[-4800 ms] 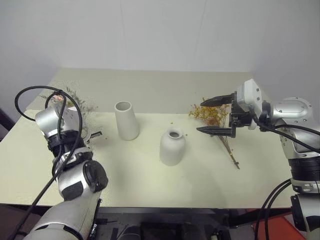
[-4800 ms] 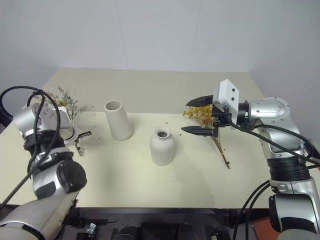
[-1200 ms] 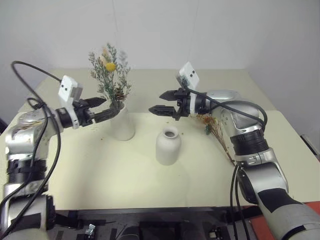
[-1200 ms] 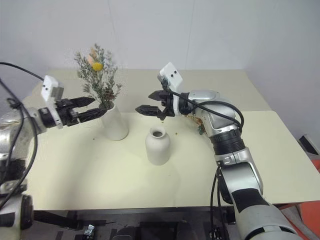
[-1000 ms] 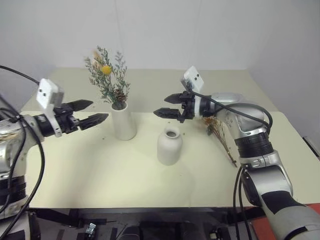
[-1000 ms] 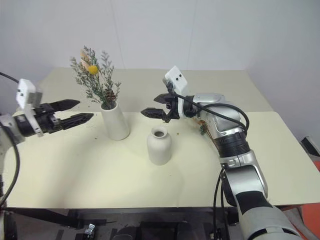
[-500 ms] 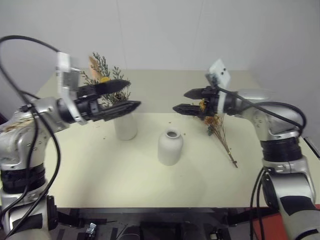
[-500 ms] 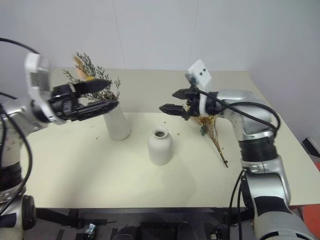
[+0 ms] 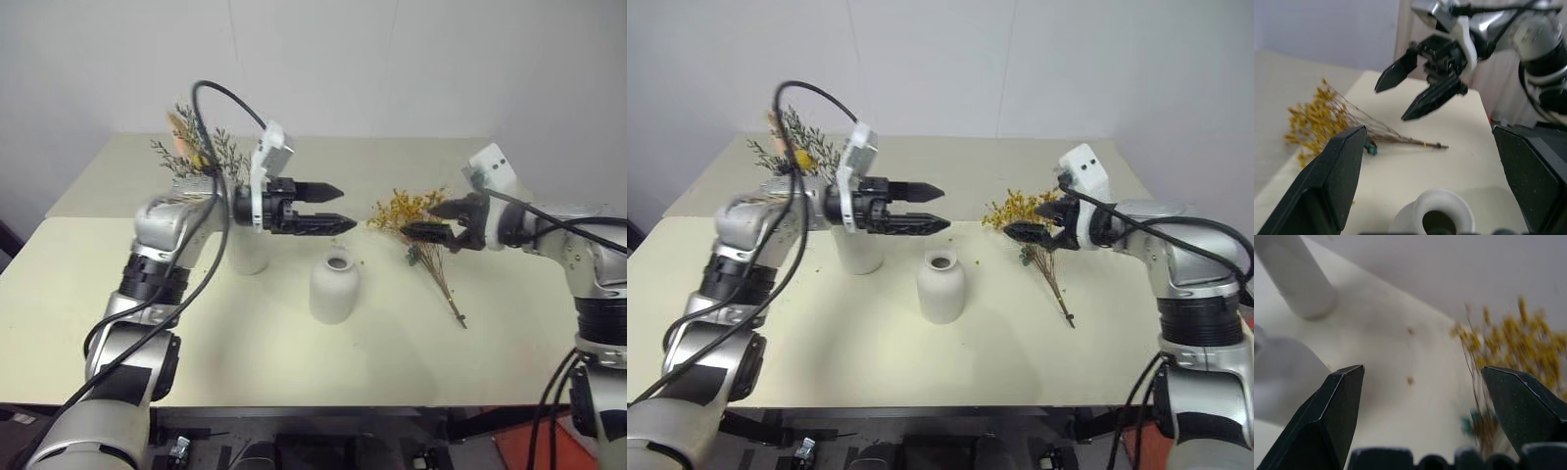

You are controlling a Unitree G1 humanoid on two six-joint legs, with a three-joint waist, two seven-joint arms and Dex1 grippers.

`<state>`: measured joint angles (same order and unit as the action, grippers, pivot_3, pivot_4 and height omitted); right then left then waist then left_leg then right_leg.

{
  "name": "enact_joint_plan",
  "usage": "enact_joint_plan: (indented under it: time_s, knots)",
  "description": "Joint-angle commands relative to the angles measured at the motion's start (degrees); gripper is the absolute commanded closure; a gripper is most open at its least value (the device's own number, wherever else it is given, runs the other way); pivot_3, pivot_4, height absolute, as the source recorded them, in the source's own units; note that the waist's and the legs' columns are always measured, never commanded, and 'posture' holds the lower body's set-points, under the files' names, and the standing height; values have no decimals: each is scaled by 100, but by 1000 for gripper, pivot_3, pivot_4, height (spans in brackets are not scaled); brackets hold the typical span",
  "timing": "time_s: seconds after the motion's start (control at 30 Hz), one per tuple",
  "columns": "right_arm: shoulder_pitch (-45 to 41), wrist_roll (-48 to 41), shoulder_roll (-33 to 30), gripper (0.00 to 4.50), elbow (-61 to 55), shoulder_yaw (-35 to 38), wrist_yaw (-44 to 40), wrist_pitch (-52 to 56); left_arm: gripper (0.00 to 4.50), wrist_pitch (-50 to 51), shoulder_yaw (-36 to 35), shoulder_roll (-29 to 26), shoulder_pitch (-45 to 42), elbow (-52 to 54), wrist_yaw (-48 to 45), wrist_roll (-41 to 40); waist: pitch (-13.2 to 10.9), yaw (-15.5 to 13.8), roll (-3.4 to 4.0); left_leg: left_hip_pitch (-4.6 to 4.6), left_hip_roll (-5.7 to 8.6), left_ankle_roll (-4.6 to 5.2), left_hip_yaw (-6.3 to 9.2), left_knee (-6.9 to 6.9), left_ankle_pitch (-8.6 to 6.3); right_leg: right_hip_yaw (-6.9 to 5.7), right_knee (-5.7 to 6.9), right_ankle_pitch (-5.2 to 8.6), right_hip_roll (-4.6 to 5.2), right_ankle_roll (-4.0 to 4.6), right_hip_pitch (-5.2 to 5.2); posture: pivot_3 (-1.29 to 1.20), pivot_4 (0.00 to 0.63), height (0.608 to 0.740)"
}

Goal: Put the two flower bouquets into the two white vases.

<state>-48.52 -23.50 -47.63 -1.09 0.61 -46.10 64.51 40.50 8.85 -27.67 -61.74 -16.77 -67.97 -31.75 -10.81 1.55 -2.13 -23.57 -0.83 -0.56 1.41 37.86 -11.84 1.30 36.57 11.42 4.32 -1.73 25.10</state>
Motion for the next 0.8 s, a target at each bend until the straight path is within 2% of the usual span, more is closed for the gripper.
enact_joint_plan:
  time_s: [0.03, 0.2, 0.5, 0.8]
  knots:
    - [-102, 160, -286, 0, 144, -224, 84, 435, 26, -249, 23, 169, -338, -169, -219, 159, 0, 5, 0, -2, -1, 0, 0, 0, 0, 0, -4, 1, -1, -2, 0, 0, 150, 740]
    - [-570, 612, -532, 0, 984, -1235, -107, 620, 26, -341, 43, 470, -505, -395, -359, 317, -1, 55, 2, -3, 0, 0, -3, 0, 0, 4, -6, 6, 0, -10, 2, 0, 150, 740]
    - [-1527, 1572, -163, 0, 2979, -2725, -1154, -371, 26, -336, 19, 661, -509, -390, -377, 452, -3, 107, 6, -8, 0, 1, -7, 0, -1, 11, -15, 7, -2, -17, 5, 0, 150, 740]
    - [-1808, 2283, 484, 0, 4352, -3164, -1781, -1071, 26, -88, 163, 293, -160, 106, -472, 560, -5, 113, 9, -11, 1, 1, -6, 0, 0, 11, -17, -6, -1, 0, 8, 0, 150, 740]
